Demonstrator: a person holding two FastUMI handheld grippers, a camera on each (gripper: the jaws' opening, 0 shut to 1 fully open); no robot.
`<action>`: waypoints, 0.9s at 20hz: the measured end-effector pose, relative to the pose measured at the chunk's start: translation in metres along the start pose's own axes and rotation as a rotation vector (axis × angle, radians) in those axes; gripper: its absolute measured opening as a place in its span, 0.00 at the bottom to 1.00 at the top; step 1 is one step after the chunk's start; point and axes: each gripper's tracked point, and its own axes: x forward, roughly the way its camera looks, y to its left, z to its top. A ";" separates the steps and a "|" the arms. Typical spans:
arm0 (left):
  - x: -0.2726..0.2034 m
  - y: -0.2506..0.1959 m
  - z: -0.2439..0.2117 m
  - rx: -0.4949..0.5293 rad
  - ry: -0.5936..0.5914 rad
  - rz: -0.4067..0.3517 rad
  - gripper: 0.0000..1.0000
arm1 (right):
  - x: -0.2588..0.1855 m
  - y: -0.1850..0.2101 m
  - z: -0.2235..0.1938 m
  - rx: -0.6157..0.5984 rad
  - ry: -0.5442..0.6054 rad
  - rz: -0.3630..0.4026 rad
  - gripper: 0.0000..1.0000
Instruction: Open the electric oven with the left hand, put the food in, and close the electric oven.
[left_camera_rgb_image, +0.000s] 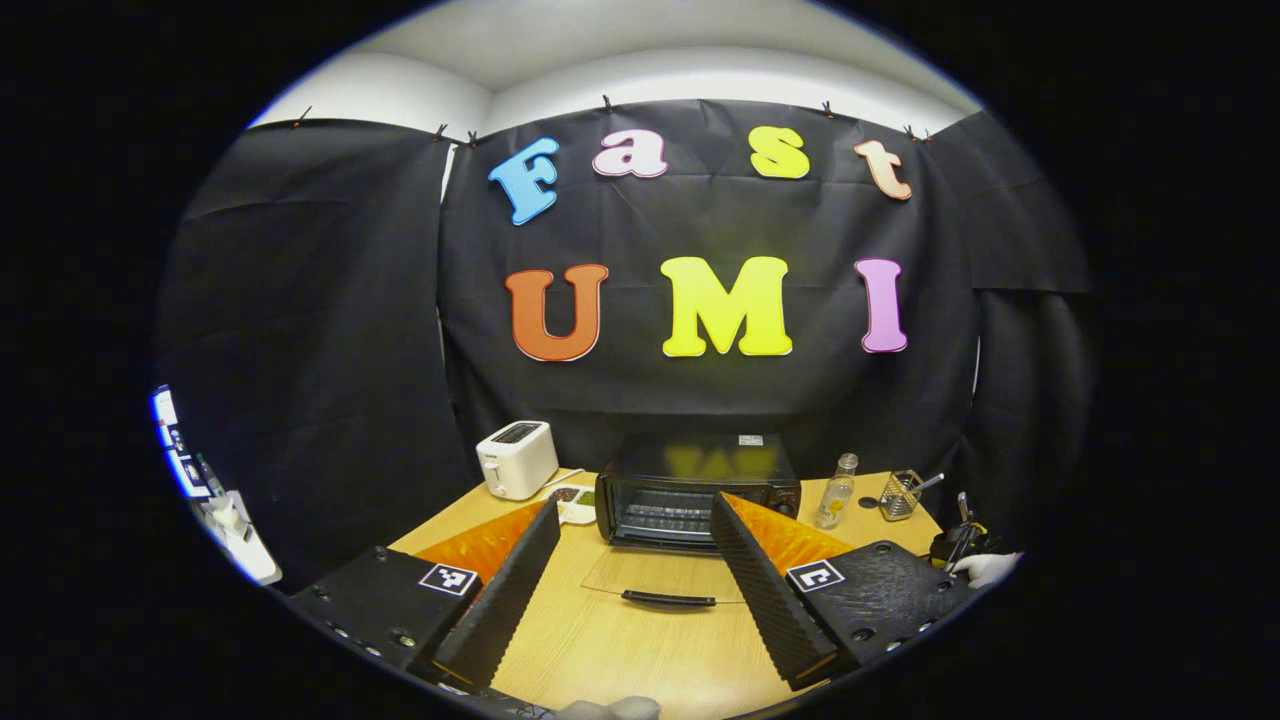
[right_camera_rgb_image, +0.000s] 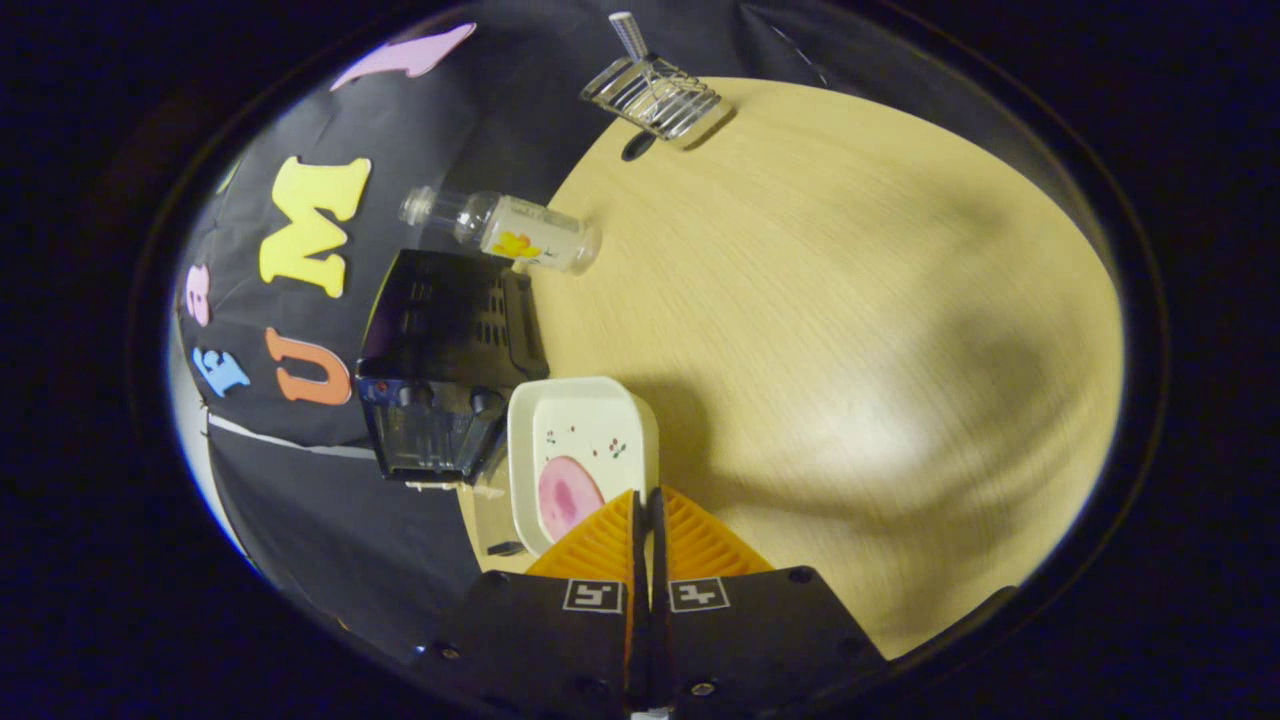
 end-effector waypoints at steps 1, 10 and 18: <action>0.006 0.002 -0.001 0.005 -0.002 -0.031 0.96 | -0.003 0.009 -0.004 0.021 -0.030 0.010 0.04; 0.036 0.062 -0.023 0.088 0.019 -0.251 0.96 | 0.017 0.088 -0.096 0.234 -0.242 0.023 0.04; 0.041 0.100 -0.022 0.068 0.033 -0.241 0.96 | 0.106 0.142 -0.186 0.278 -0.159 0.009 0.04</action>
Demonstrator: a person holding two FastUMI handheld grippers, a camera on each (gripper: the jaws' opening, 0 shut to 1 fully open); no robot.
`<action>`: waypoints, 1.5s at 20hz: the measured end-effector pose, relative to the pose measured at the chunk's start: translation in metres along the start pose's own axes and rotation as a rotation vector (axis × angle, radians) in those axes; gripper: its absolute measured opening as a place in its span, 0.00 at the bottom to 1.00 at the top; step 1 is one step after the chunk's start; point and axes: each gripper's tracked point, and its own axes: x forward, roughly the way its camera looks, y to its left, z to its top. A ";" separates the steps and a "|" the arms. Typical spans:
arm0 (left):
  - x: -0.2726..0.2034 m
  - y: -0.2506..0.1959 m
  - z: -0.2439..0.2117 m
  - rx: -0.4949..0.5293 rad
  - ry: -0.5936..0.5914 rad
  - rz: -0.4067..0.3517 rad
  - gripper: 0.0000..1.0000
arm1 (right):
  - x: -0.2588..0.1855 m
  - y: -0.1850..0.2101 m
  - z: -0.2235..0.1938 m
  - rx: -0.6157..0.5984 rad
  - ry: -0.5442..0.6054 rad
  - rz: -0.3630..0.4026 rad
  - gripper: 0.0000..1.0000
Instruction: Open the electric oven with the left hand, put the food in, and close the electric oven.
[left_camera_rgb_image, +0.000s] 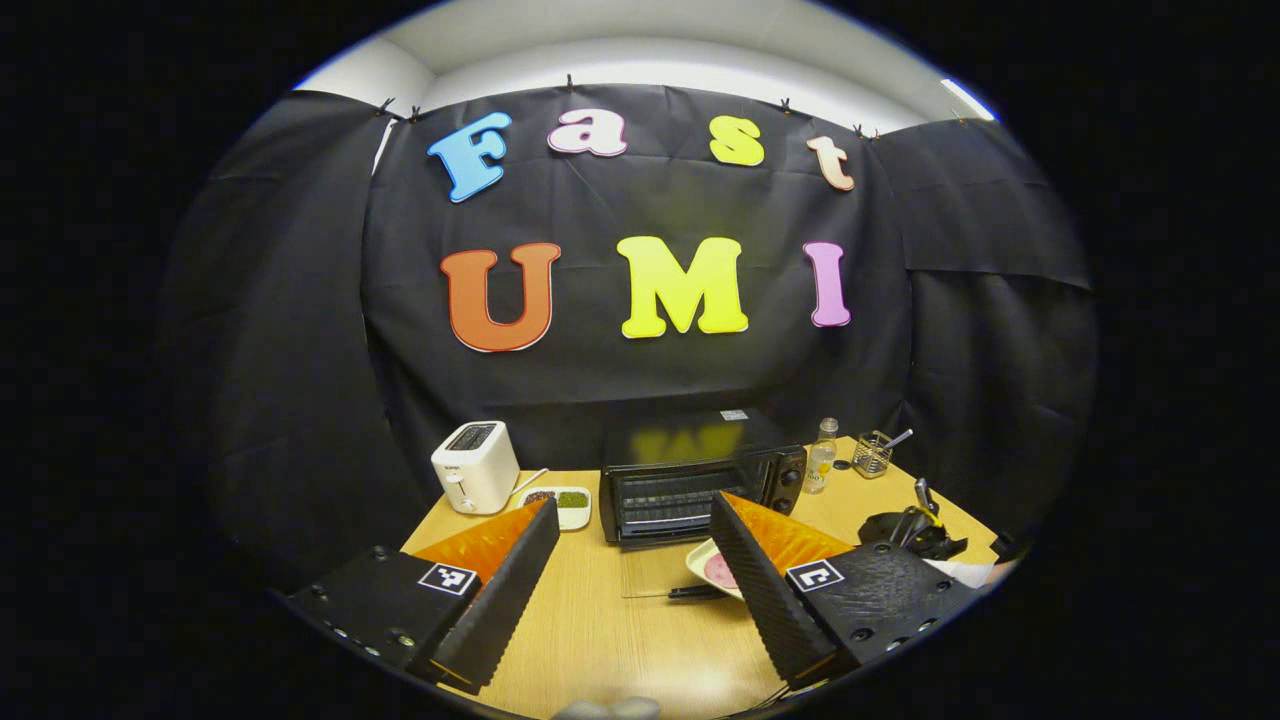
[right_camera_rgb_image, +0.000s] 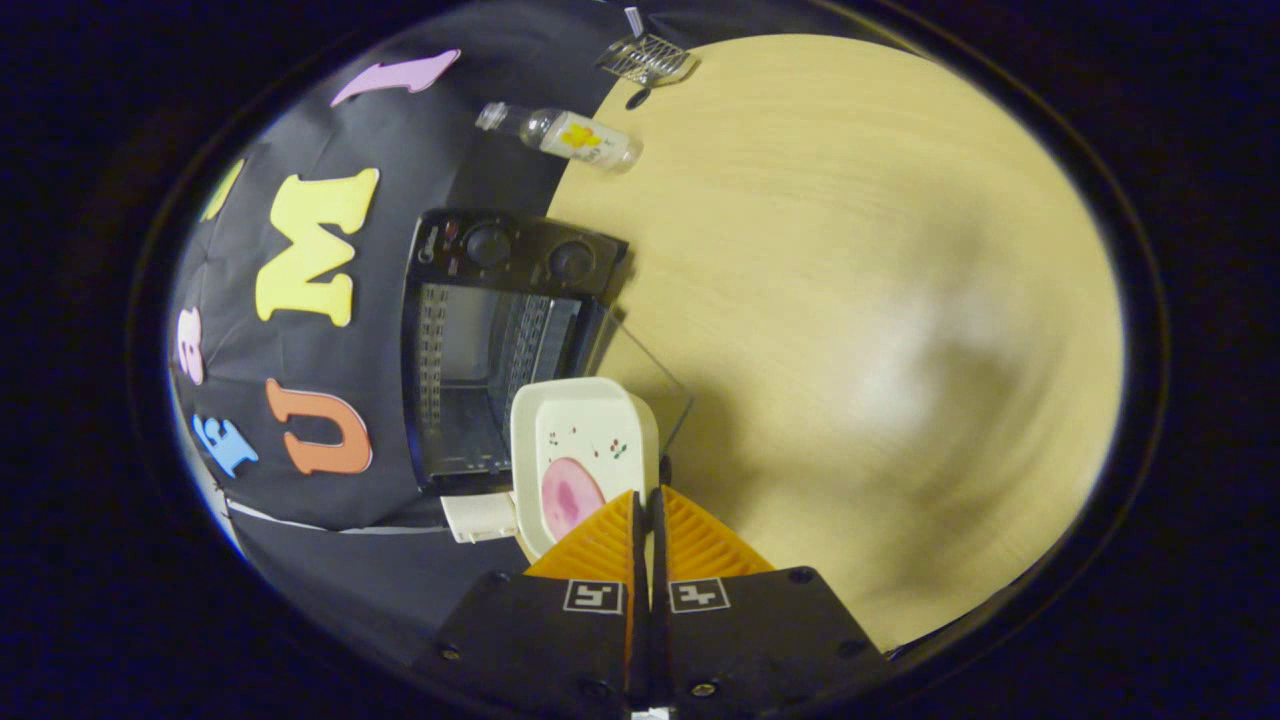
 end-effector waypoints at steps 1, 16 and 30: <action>-0.002 0.002 -0.002 0.001 0.006 0.005 0.97 | 0.007 0.005 -0.003 -0.003 0.004 -0.001 0.04; 0.014 0.012 -0.014 0.000 0.049 0.158 0.97 | 0.095 0.081 0.063 -0.074 -0.036 0.028 0.04; 0.022 0.012 -0.019 -0.017 0.092 0.250 0.97 | 0.149 0.132 0.110 -0.182 -0.136 0.144 0.07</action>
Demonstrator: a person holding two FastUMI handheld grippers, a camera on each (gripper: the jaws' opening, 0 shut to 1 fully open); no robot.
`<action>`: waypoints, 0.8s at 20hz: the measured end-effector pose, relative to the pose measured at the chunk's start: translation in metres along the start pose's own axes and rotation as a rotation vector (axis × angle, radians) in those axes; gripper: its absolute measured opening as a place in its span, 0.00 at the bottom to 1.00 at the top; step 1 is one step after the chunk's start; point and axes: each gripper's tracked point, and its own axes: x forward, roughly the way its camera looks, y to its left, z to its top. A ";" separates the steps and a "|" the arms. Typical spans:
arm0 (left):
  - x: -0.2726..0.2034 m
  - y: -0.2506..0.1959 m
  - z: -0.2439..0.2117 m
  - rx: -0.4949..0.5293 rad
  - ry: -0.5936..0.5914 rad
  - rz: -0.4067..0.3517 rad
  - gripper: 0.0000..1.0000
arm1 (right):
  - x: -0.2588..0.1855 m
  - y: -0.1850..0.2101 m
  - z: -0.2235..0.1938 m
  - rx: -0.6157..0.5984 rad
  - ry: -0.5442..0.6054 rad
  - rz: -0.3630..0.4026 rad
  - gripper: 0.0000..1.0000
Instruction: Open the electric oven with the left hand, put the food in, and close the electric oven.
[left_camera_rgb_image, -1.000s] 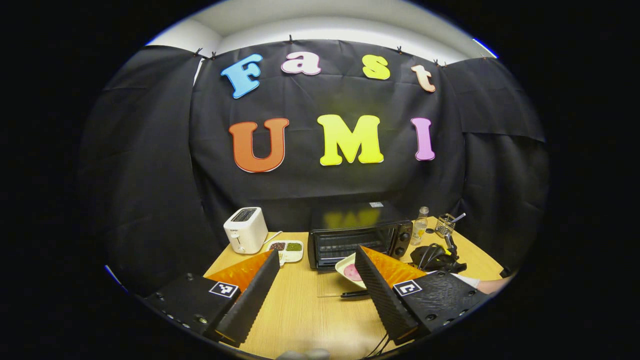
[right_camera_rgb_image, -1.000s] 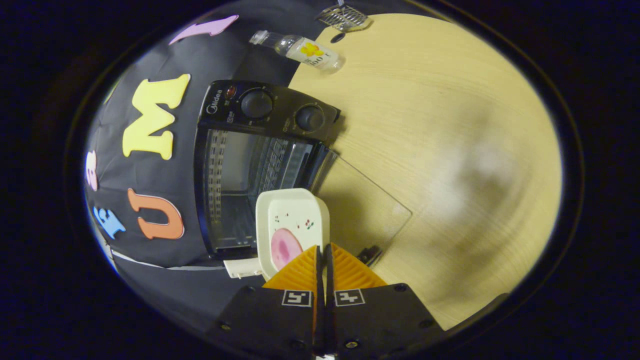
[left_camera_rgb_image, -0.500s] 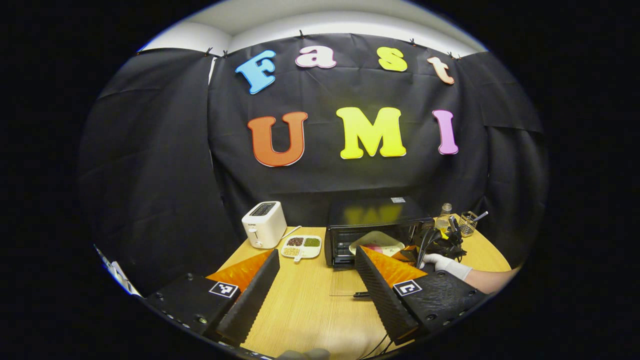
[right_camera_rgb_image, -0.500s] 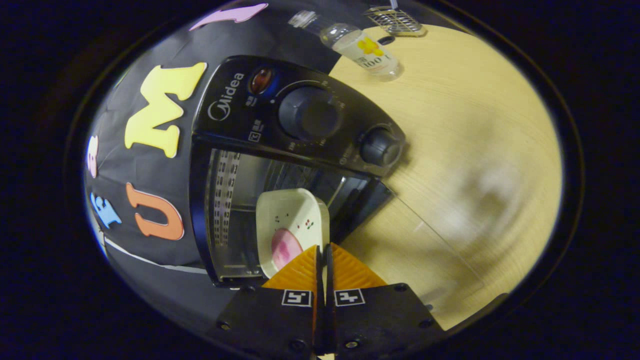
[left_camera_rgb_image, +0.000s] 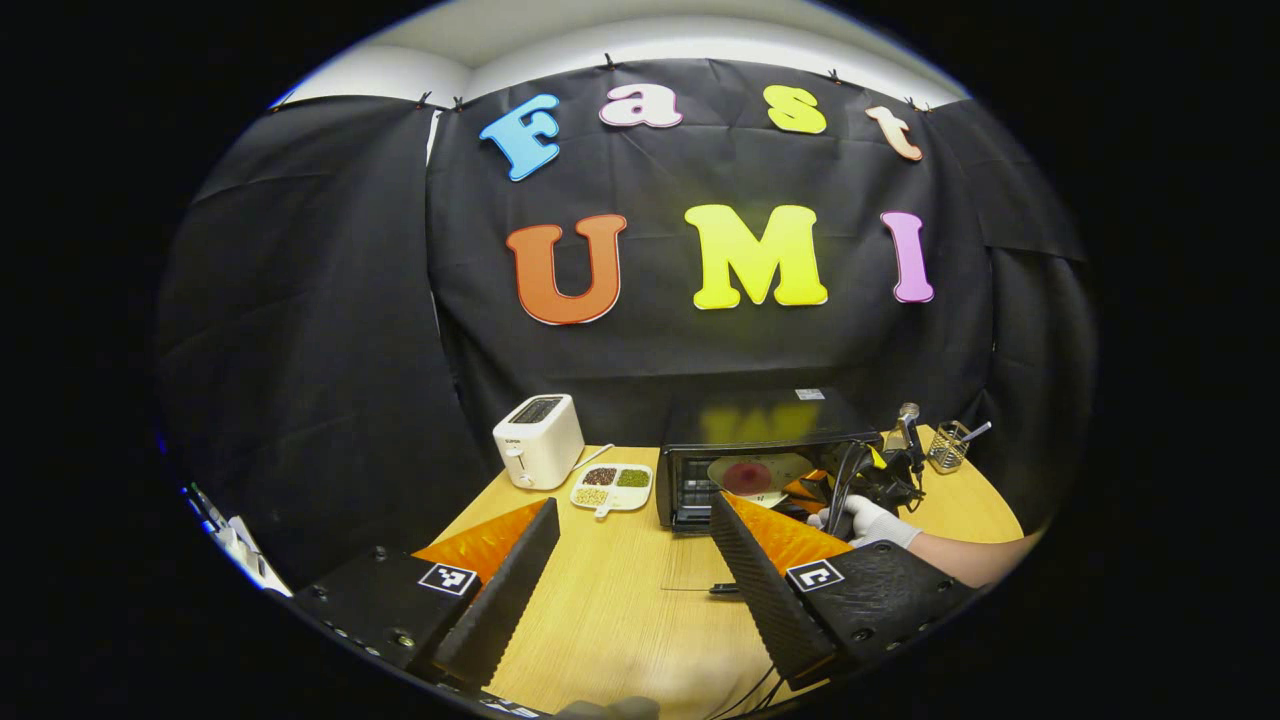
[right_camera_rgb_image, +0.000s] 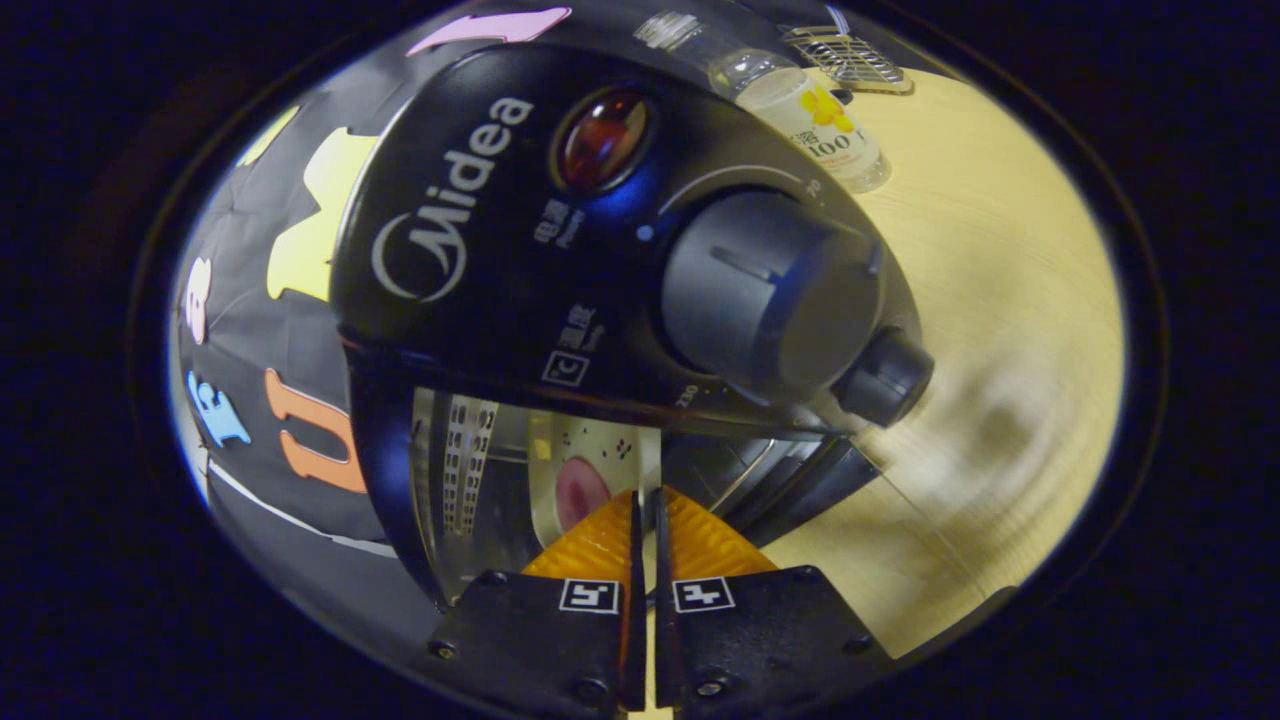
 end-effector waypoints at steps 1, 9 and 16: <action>0.000 0.000 0.001 -0.001 -0.001 0.000 0.97 | 0.001 0.002 0.002 0.000 -0.003 0.015 0.08; -0.003 0.002 0.006 0.005 -0.015 -0.019 0.97 | -0.016 0.016 0.006 -0.004 -0.009 0.082 0.23; -0.014 0.004 0.009 -0.005 -0.041 -0.056 0.97 | -0.056 0.024 0.002 -0.119 -0.023 0.100 0.61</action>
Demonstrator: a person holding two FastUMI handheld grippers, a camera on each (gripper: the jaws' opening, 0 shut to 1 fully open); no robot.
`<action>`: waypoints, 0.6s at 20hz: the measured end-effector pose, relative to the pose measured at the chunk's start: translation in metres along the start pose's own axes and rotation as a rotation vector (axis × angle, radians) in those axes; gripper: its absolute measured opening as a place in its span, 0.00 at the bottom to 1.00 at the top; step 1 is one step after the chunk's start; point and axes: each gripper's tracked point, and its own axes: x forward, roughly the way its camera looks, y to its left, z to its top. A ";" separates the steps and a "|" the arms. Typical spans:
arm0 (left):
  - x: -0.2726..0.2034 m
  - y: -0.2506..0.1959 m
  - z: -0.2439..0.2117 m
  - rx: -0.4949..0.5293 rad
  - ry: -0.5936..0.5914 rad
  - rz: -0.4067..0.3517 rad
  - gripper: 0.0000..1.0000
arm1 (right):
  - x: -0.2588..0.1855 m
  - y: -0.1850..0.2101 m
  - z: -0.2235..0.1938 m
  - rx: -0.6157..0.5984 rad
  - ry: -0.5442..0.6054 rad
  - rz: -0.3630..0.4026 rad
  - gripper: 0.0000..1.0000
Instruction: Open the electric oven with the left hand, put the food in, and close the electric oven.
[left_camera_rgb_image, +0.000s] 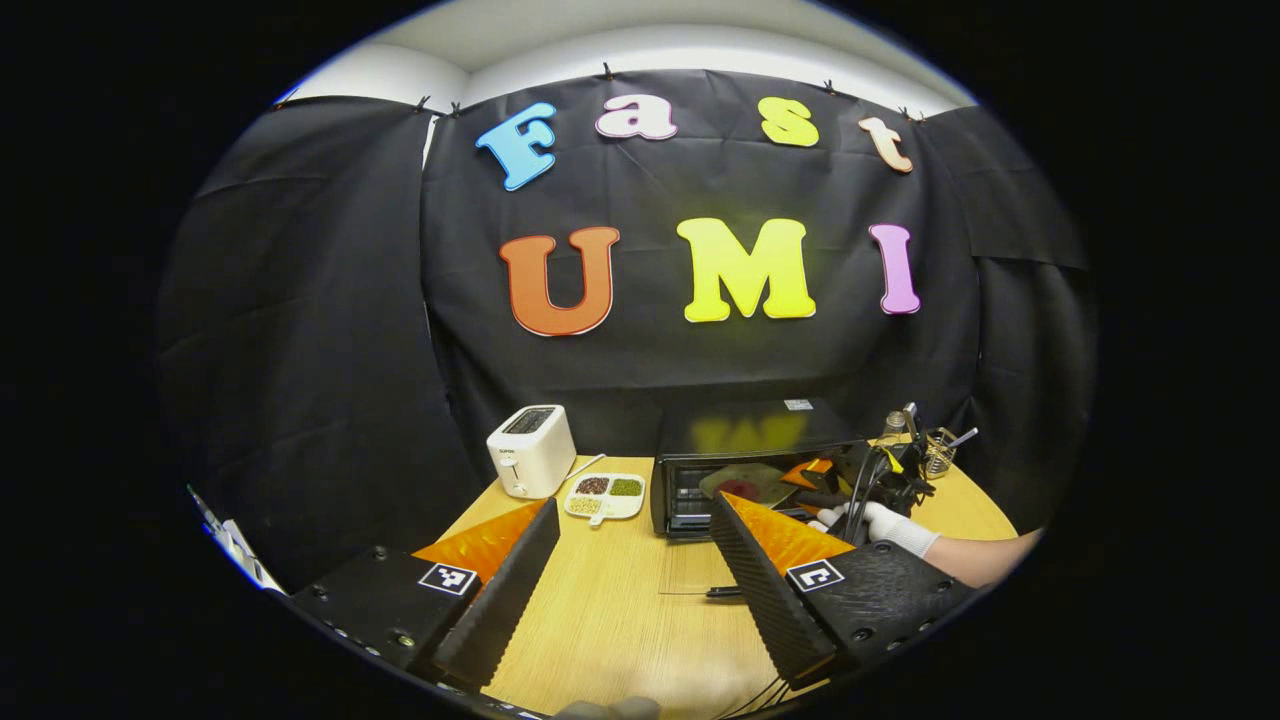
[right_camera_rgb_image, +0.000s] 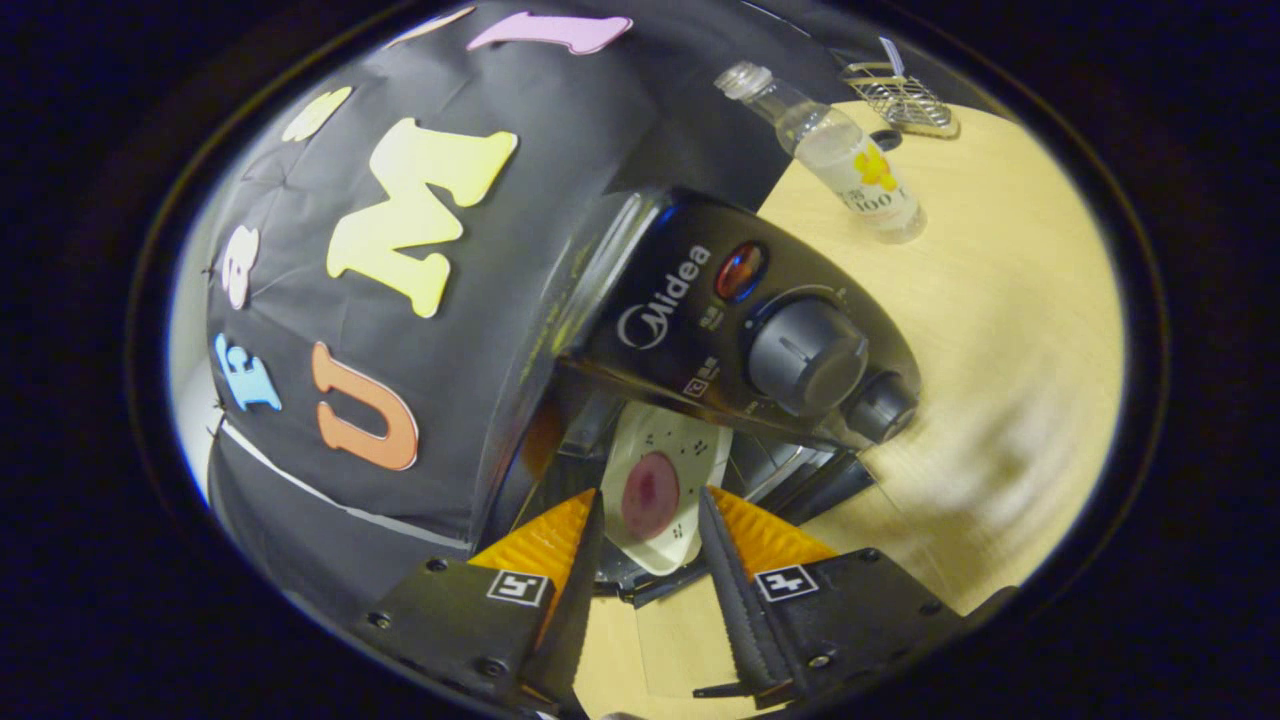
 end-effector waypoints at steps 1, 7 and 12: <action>-0.001 -0.002 0.001 0.001 -0.010 -0.009 0.97 | -0.008 0.003 -0.001 -0.016 0.001 0.010 0.61; -0.013 -0.001 0.004 -0.017 -0.049 -0.059 0.97 | -0.083 0.019 0.005 -0.209 -0.031 0.006 0.84; -0.025 -0.009 0.004 -0.019 -0.098 -0.120 0.96 | -0.163 0.030 0.022 -0.431 -0.127 -0.024 0.92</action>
